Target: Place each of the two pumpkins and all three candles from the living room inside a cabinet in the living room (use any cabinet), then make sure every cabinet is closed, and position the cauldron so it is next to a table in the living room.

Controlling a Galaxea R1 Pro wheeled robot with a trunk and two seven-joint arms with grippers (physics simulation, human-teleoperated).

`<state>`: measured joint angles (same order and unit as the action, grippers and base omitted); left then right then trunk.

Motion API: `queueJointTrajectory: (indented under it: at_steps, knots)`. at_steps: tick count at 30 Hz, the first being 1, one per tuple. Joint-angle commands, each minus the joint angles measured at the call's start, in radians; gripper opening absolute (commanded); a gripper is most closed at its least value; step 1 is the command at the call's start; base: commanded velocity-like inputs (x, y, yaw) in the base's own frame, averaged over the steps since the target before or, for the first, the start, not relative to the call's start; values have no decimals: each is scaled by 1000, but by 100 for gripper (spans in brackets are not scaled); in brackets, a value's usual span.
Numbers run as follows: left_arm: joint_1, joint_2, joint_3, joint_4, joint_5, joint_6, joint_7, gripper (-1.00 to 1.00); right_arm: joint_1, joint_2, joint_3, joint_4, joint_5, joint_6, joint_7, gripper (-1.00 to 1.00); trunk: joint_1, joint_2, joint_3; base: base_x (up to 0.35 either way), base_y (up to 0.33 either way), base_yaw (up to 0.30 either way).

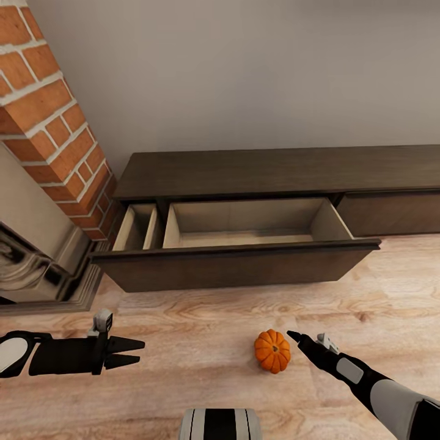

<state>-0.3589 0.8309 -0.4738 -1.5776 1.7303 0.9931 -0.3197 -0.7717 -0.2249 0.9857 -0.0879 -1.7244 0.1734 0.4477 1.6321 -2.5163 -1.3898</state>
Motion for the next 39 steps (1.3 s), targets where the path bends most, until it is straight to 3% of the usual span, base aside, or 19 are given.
queueJointTrajectory:
  at_steps: [1,21,27,39]
  knots:
    - [-2,1,-2,0,-6,0,-9,100,-1,-1,7,0,-11,5,1,100,0,0,-1,1,1,0]
    - [-2,1,0,-1,5,1,-10,100,0,0,12,-2,-10,5,2,100,8,-5,-74,0,0,0]
    - [-2,2,-2,-1,5,1,-10,100,-1,0,56,-2,-11,-7,3,100,8,-5,-74,0,0,0]
    - [-2,1,-2,-2,5,1,-10,100,0,1,66,-13,-10,-32,17,100,11,-6,-93,0,0,0]
